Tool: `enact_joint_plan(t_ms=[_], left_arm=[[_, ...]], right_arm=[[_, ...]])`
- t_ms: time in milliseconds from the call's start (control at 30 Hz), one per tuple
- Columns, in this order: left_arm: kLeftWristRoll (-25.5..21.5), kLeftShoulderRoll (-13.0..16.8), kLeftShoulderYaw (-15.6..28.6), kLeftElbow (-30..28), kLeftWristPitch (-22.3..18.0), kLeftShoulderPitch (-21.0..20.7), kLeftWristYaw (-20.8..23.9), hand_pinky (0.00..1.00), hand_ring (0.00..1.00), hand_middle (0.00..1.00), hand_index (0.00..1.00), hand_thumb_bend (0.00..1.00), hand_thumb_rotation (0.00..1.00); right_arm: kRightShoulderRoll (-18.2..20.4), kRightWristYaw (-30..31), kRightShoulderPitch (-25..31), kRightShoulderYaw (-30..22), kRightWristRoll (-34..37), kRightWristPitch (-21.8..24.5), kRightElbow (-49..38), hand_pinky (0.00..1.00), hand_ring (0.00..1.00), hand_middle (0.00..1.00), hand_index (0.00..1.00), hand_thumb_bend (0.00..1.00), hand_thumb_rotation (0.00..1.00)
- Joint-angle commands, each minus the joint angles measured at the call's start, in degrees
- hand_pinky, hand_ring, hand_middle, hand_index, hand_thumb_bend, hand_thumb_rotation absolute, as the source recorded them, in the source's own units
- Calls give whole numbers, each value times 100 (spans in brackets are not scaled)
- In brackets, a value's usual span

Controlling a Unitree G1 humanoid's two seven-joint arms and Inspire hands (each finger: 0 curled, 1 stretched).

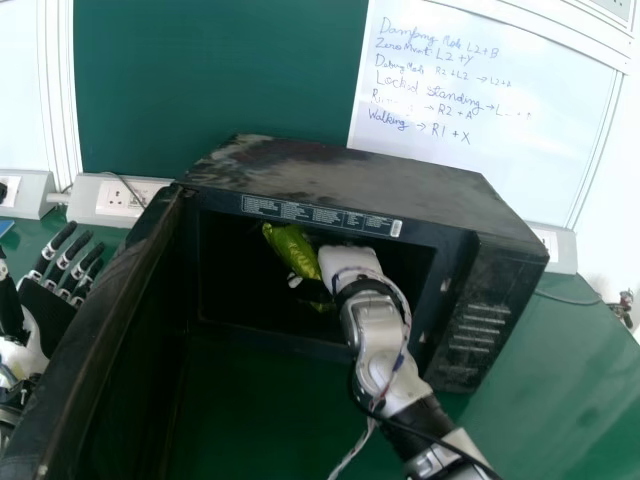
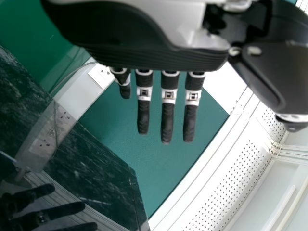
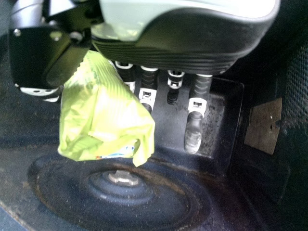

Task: Put biscuit inside oven

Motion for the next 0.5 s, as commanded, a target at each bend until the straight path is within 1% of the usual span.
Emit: enact_joint_plan(t_ms=[0,67,100,167,267,367,400,467], left_arm=[[-8,11,37,14,-32,16,-57,83,77,73,70,85,37],[-21,15,40,32,-27,6,-58,83,77,73,70,85,37],[-32,16,43,42,-28,2,-69,84,78,73,71,85,37],[-40,21,46,45,-15,-4,-47,84,77,73,70,85,37],[5,25,38,26,-29,3,-51,84,78,73,70,84,38],[-23,20,51,50,-49,0,-104,83,76,72,70,84,38],[-30,17,54,51,-50,-1,-115,82,75,72,70,84,37],[-12,20,54,50,-52,7,-137,82,76,72,70,84,37]], right_arm=[[-18,-89,-259,30,98,74,59,31,33,47,67,57,0],[-11,-114,-289,42,170,107,84,34,35,48,65,57,0],[-5,-135,-305,53,199,131,113,42,43,48,64,57,0],[5,-195,-322,57,265,162,159,46,46,48,63,57,0],[-8,-332,-343,106,348,164,240,49,48,49,62,57,0],[-8,-481,-360,126,451,147,325,51,49,49,60,57,0],[-7,-537,-374,143,468,142,372,51,49,49,59,57,0],[4,-643,-391,140,545,135,446,49,48,45,54,54,0]])
